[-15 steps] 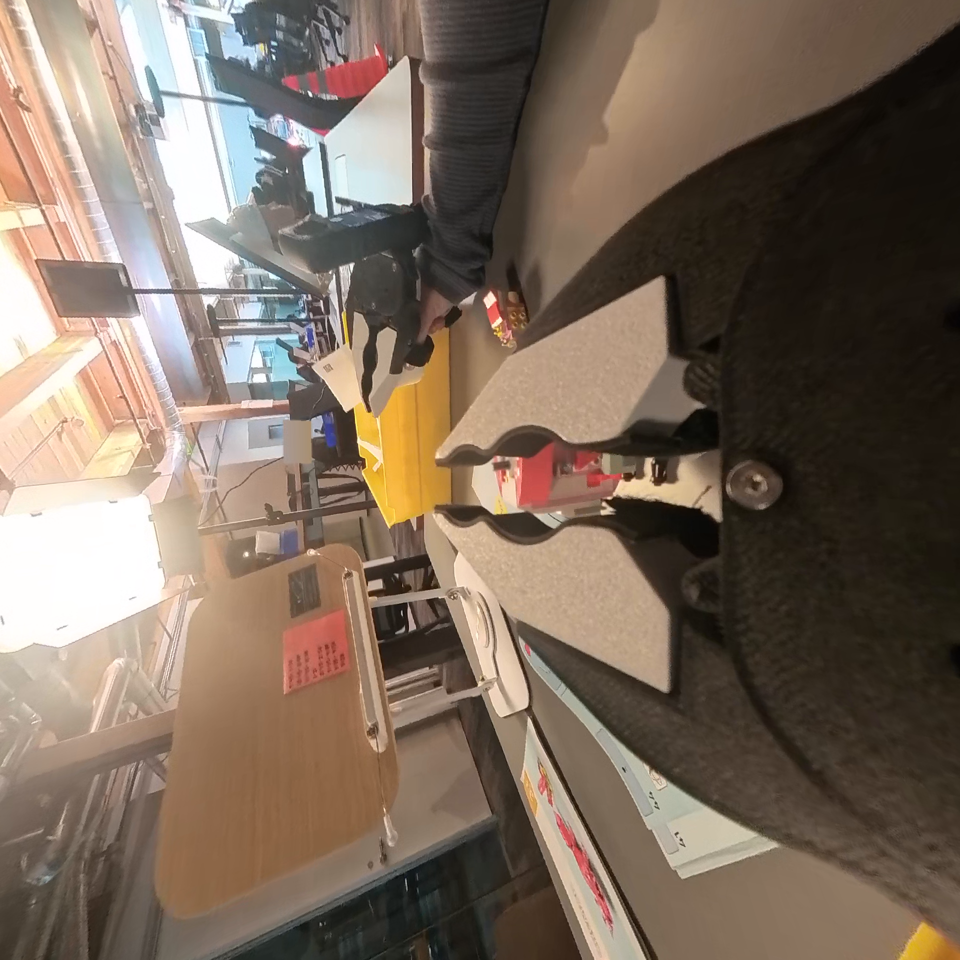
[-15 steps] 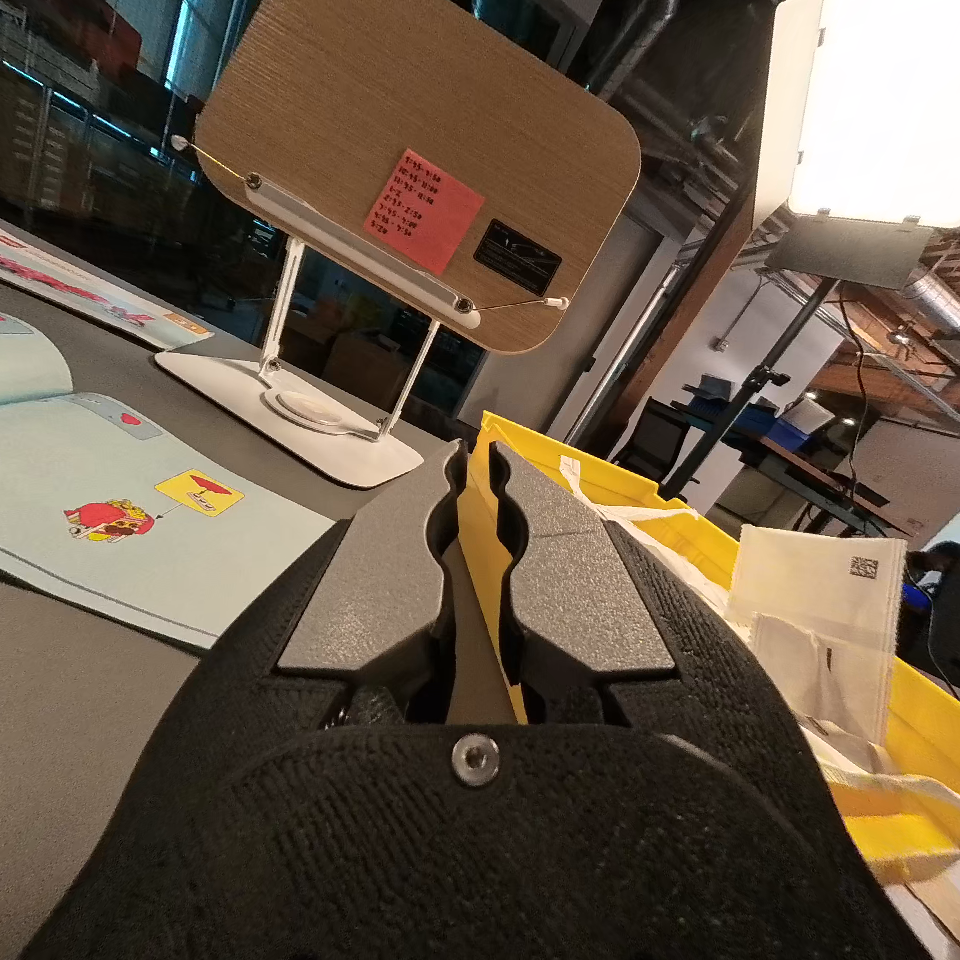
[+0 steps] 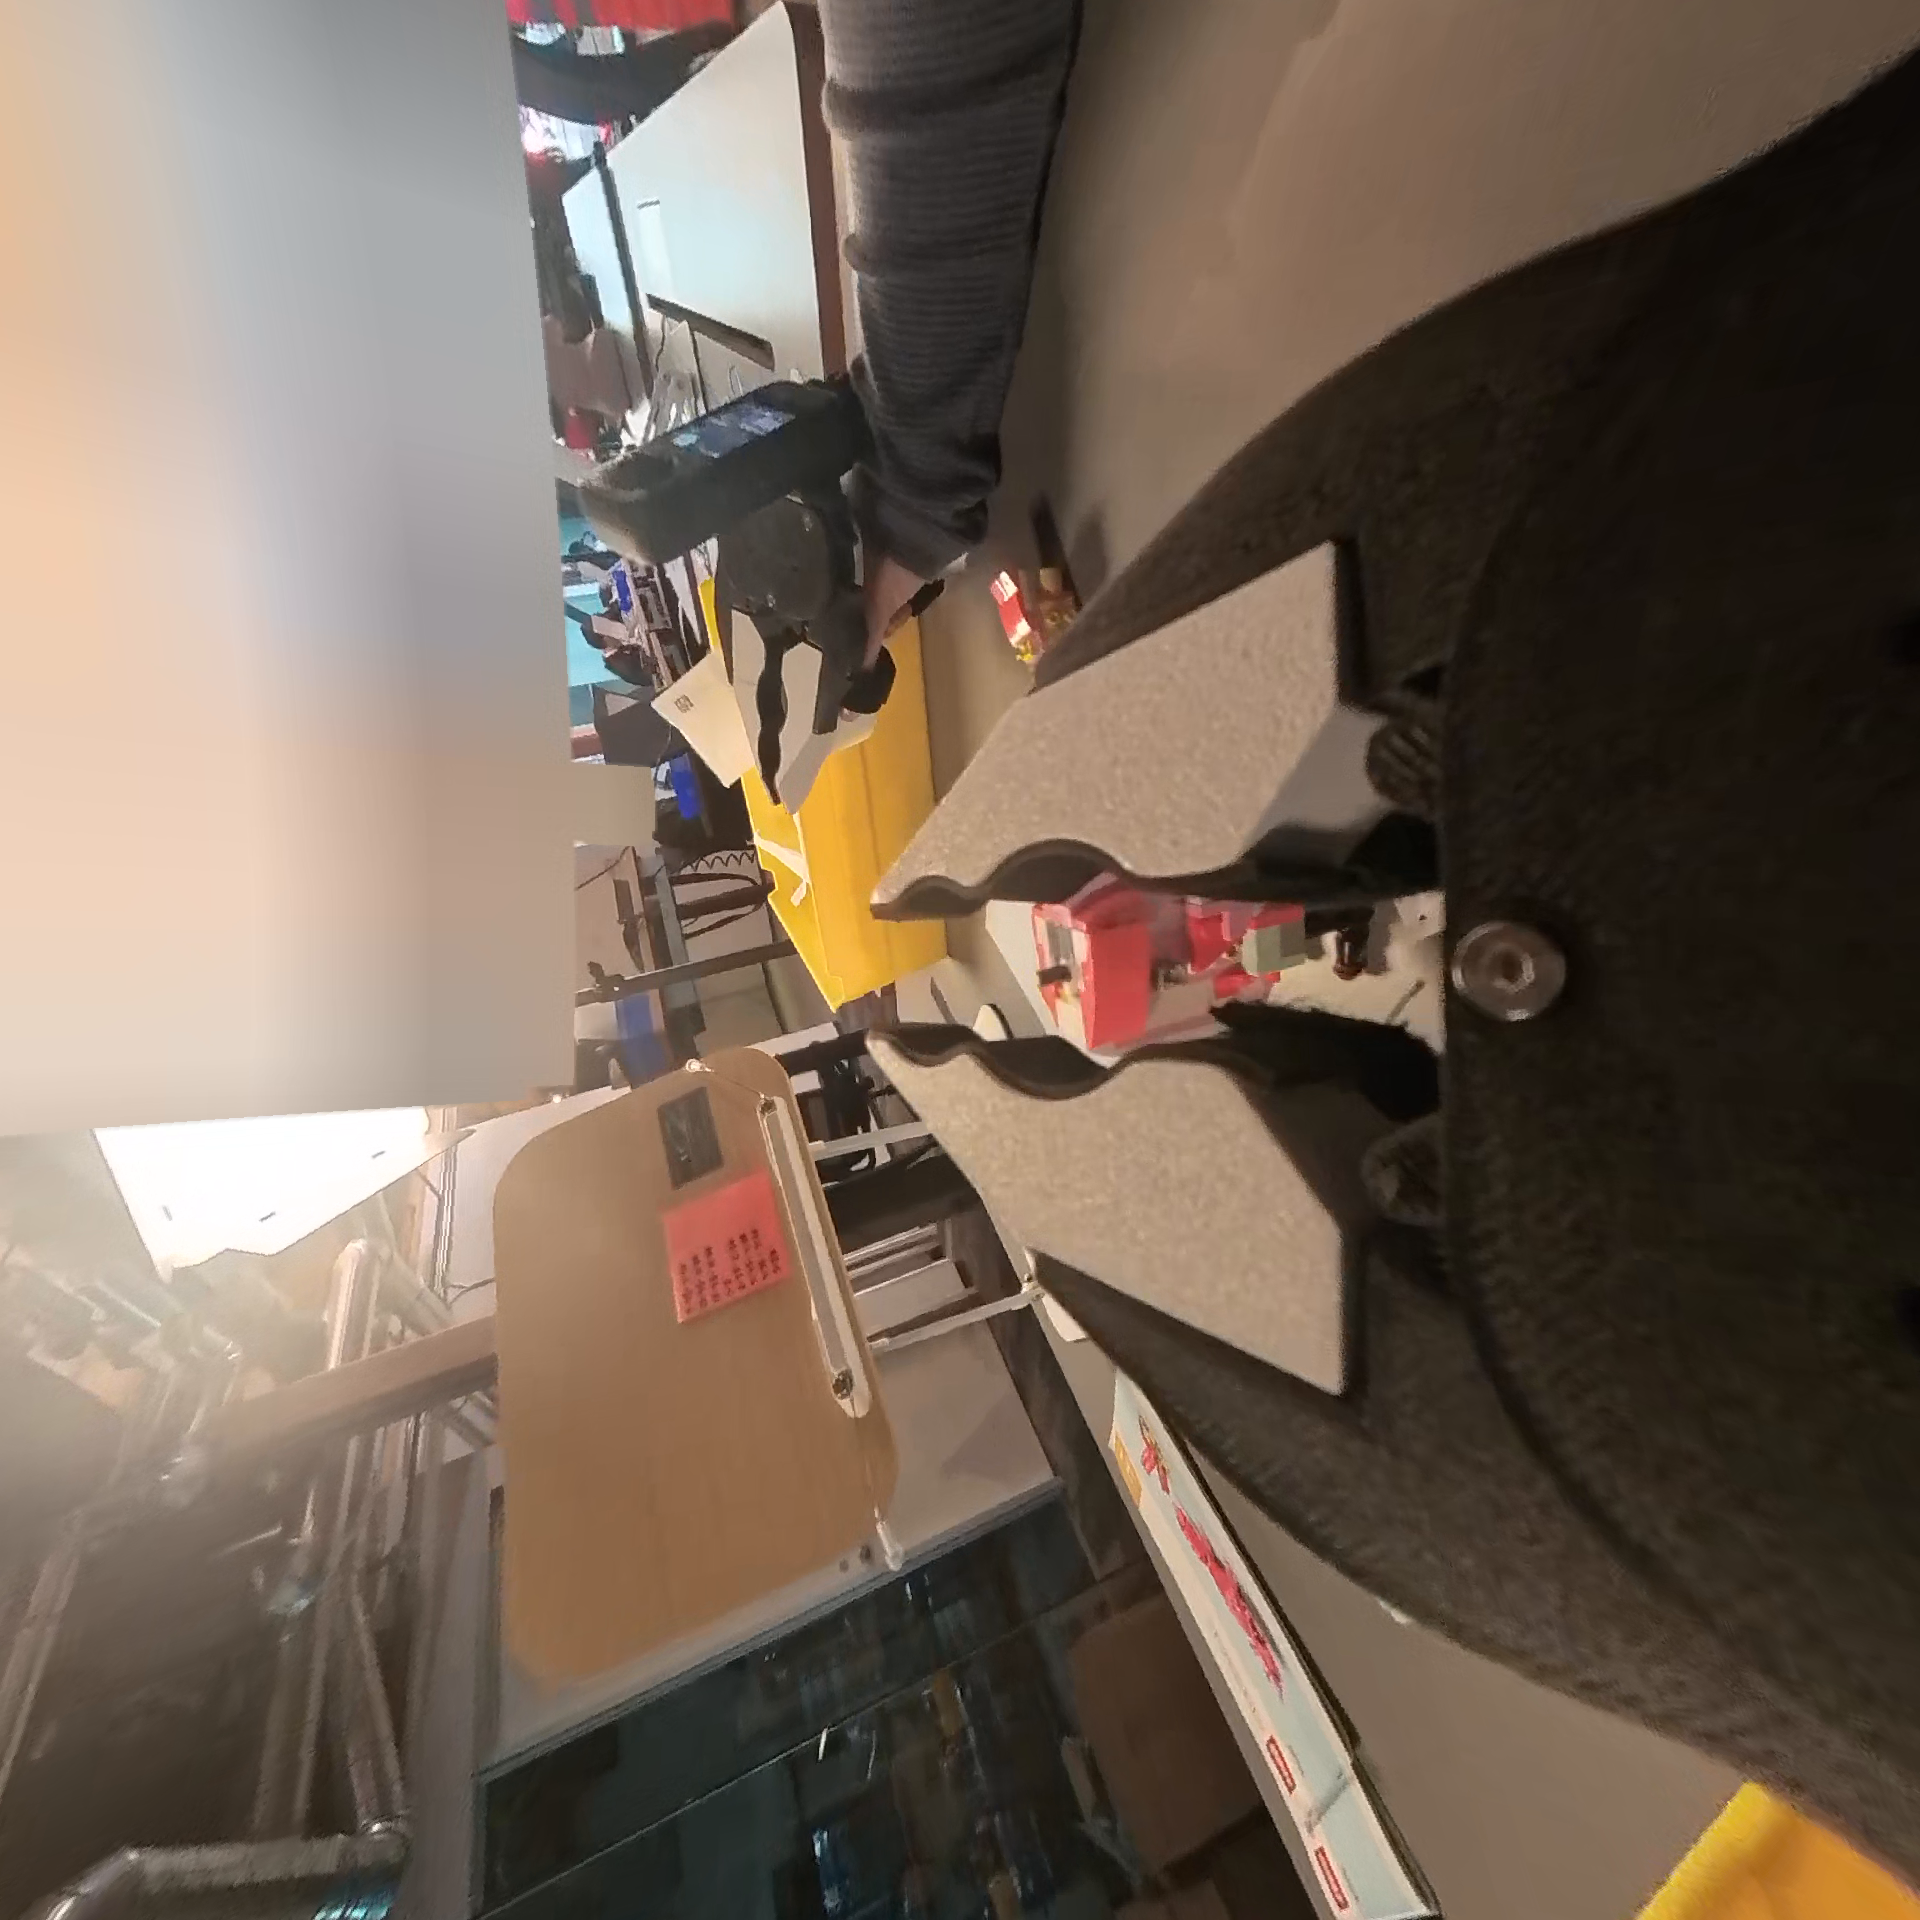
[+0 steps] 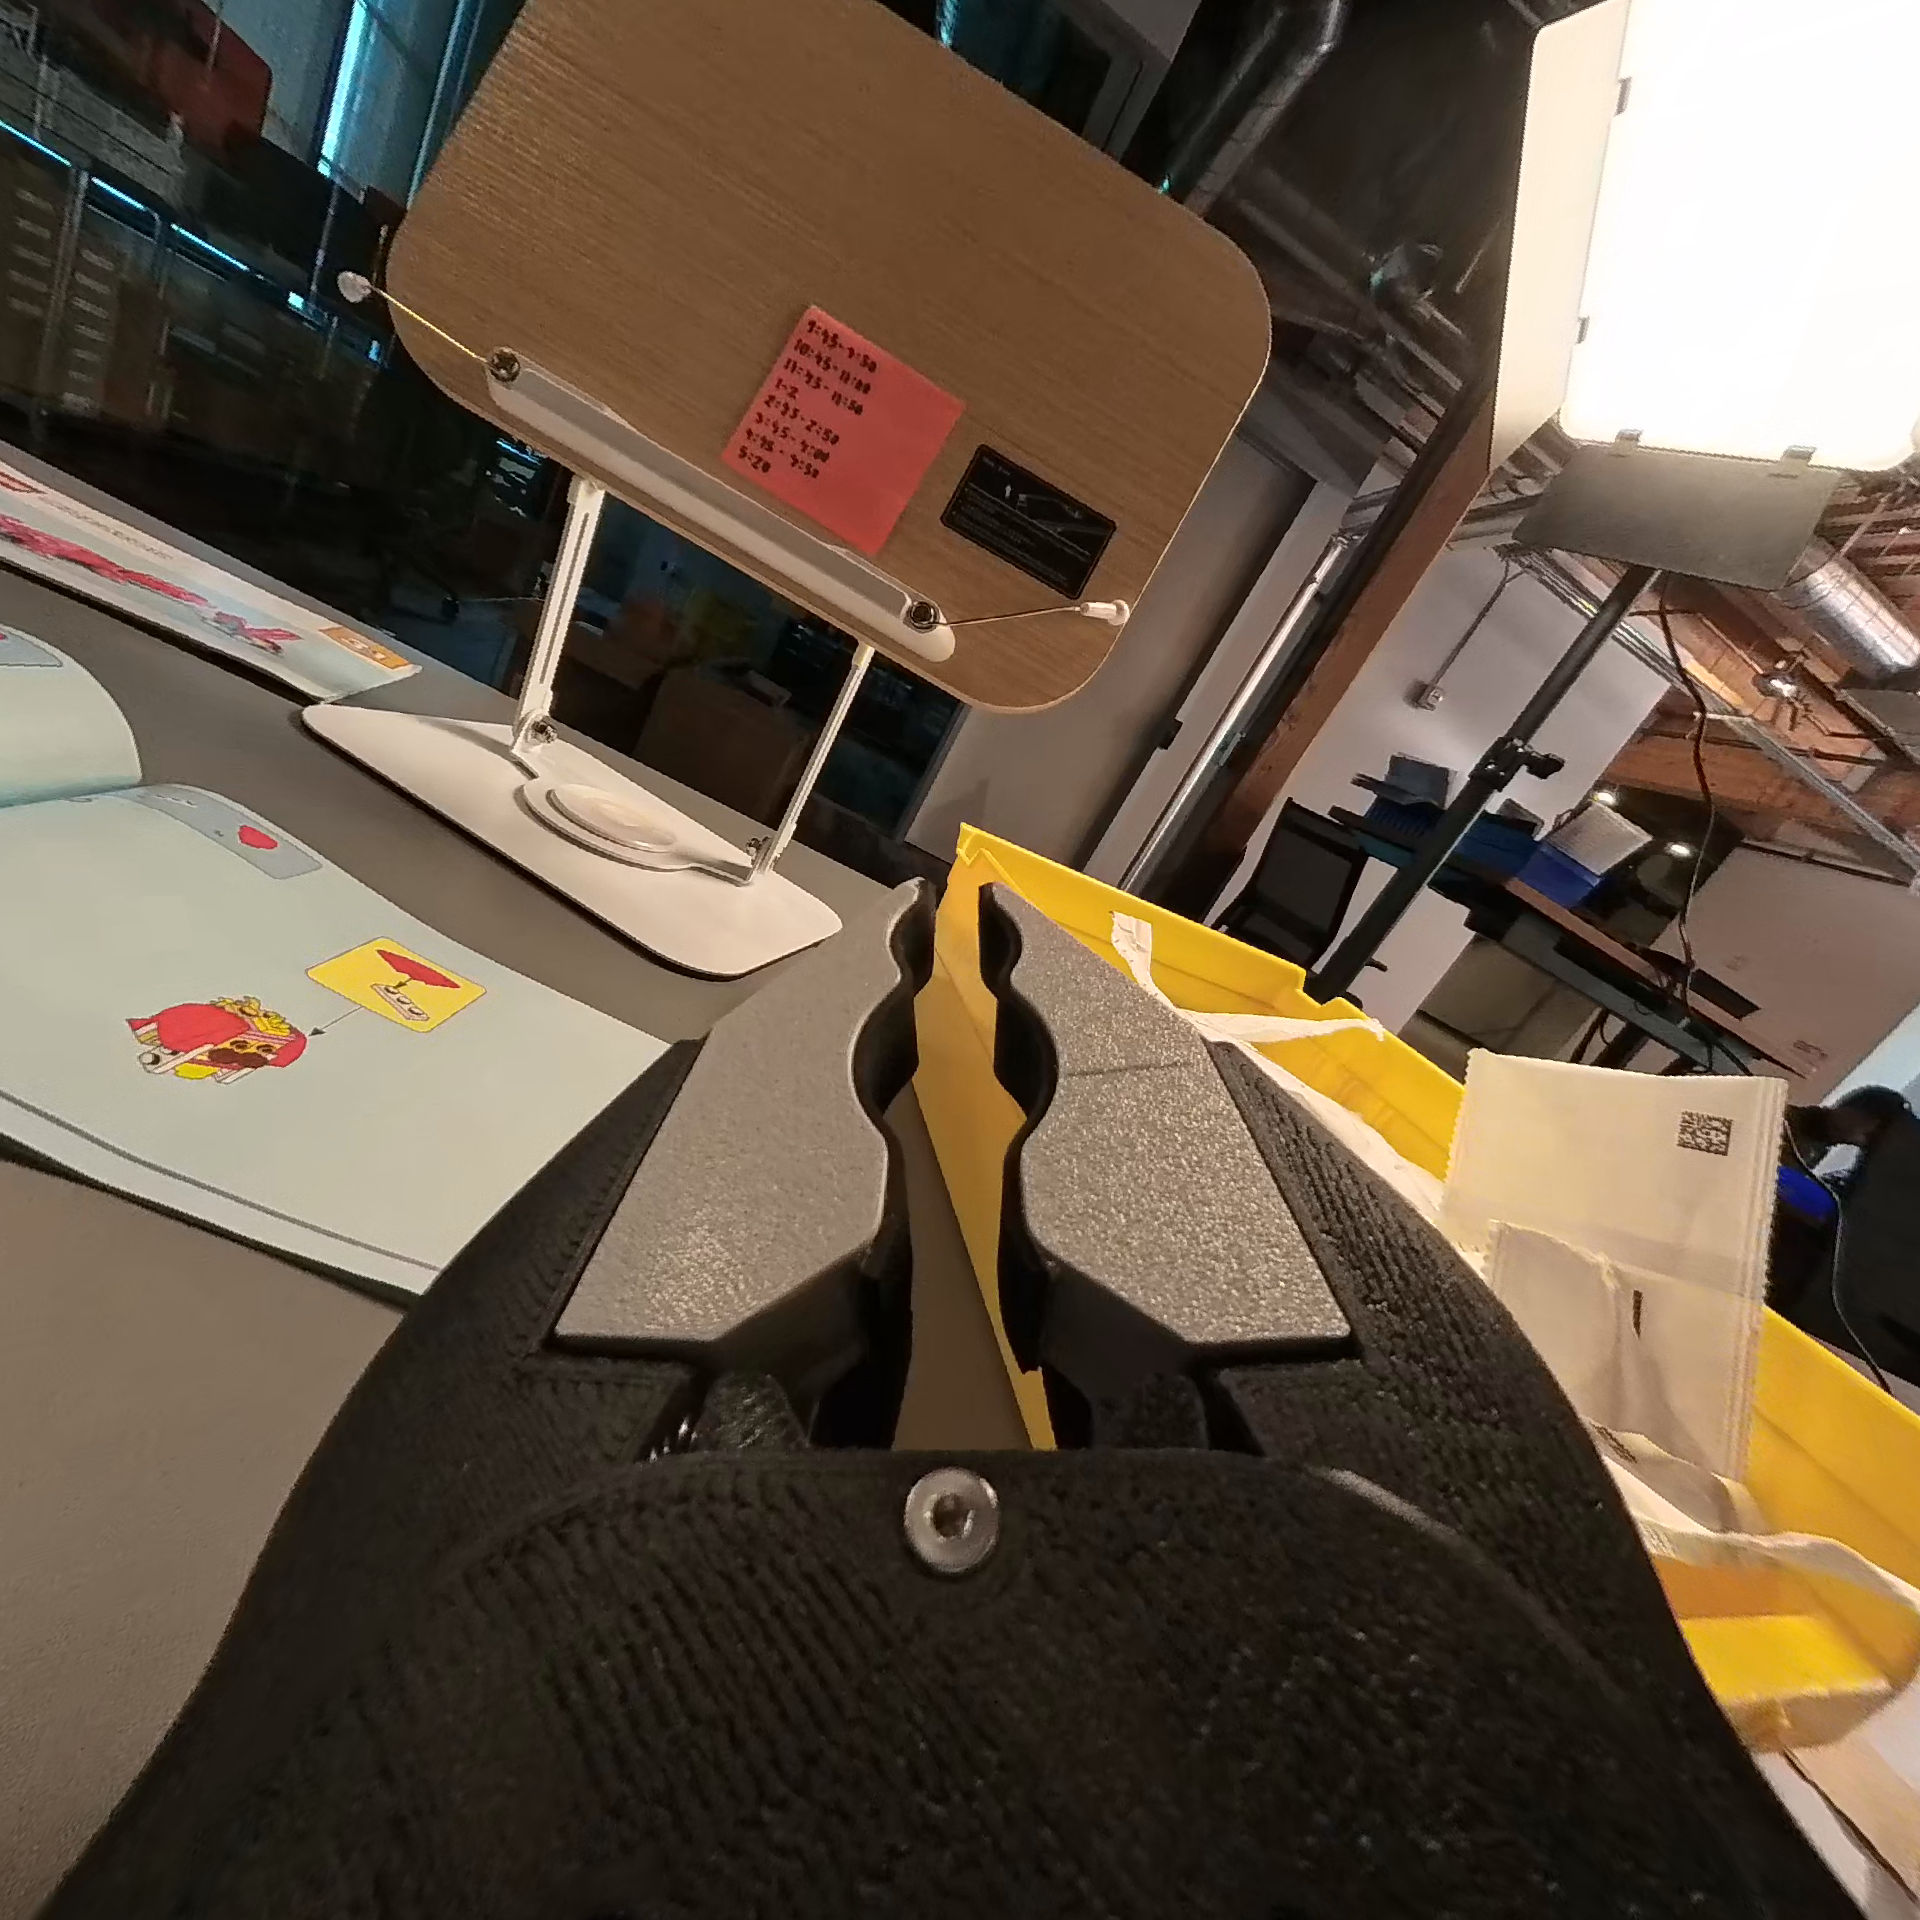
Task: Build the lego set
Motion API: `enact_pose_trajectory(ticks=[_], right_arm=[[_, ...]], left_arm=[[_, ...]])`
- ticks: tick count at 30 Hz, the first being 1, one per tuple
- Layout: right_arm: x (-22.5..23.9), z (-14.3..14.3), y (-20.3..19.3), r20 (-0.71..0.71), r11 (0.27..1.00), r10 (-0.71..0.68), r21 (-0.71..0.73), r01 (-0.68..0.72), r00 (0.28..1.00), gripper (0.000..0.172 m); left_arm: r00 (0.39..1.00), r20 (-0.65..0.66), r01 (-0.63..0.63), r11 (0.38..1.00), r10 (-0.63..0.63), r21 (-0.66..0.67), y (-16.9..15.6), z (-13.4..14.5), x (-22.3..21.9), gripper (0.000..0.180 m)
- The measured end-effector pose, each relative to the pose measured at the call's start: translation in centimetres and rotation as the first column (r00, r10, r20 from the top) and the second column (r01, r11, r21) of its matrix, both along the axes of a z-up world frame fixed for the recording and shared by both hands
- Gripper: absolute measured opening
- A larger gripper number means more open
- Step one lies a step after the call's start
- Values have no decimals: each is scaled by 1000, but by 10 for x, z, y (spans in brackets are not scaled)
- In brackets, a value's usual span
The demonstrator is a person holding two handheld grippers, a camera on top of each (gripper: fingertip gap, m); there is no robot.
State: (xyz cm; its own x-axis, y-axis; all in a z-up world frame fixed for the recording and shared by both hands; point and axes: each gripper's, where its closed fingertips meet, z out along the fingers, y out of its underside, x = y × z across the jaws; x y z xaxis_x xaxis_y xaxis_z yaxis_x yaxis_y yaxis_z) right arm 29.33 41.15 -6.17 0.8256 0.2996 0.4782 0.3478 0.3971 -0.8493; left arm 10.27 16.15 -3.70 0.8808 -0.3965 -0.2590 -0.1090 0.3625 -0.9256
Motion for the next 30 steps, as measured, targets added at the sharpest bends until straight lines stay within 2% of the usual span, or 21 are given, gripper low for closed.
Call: enact_pose_trajectory(ticks=[11, 30], right_arm=[[-1, -1, 1, 10, 1000, 0, -1, 0, 1000, 6], [-5, -1, 0, 3, 1000, 14, -4, -14, 1000, 5]], left_arm=[[999, -36, 16, 1000, -17, -1, 1, -3, 4, 17], [997, 75, 13, 997, -8, -73, 16, -10, -16, 16]])
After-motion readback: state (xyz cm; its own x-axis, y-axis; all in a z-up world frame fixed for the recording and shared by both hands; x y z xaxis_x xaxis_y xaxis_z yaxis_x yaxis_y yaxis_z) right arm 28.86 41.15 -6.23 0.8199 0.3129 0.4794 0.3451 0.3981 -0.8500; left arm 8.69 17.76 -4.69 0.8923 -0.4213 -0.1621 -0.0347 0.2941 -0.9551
